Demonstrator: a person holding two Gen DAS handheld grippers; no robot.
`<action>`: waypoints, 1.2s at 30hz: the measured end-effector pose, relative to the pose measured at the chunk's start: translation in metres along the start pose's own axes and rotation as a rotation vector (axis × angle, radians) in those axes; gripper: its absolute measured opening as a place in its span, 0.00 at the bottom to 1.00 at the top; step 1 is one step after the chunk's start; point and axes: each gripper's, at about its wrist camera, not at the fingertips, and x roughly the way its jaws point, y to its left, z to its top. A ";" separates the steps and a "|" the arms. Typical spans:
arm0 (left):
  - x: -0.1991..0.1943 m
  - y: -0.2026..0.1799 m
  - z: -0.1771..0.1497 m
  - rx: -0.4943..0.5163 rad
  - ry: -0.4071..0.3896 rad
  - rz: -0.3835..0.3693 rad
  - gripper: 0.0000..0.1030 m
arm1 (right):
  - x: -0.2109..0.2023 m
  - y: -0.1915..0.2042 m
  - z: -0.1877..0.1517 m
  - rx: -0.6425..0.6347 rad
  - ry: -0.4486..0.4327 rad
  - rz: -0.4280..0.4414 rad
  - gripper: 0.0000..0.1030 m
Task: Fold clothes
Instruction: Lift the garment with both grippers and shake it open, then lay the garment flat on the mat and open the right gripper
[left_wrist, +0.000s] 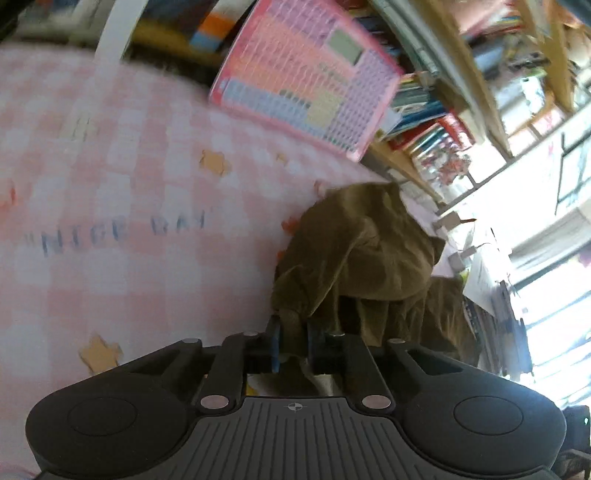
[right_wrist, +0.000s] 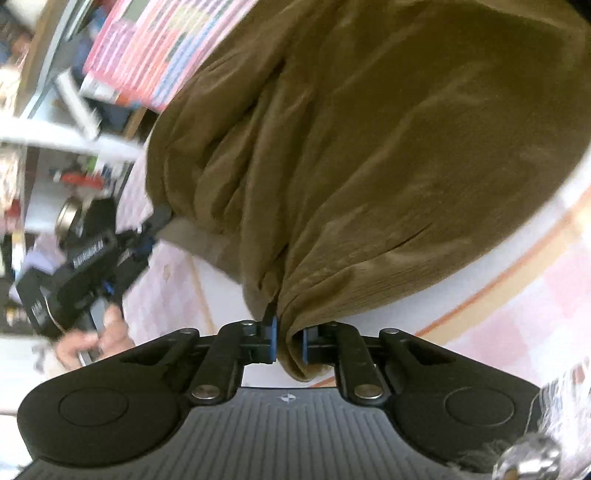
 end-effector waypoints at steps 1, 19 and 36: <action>-0.011 0.001 0.013 -0.008 -0.054 0.019 0.10 | 0.006 0.009 0.000 -0.027 0.025 0.031 0.11; -0.083 0.052 -0.041 -0.148 -0.186 0.282 0.32 | -0.009 0.019 0.002 -0.219 -0.073 0.063 0.46; -0.023 0.043 -0.019 -0.105 -0.217 0.396 0.21 | -0.076 -0.072 -0.001 -0.236 -0.487 -0.487 0.43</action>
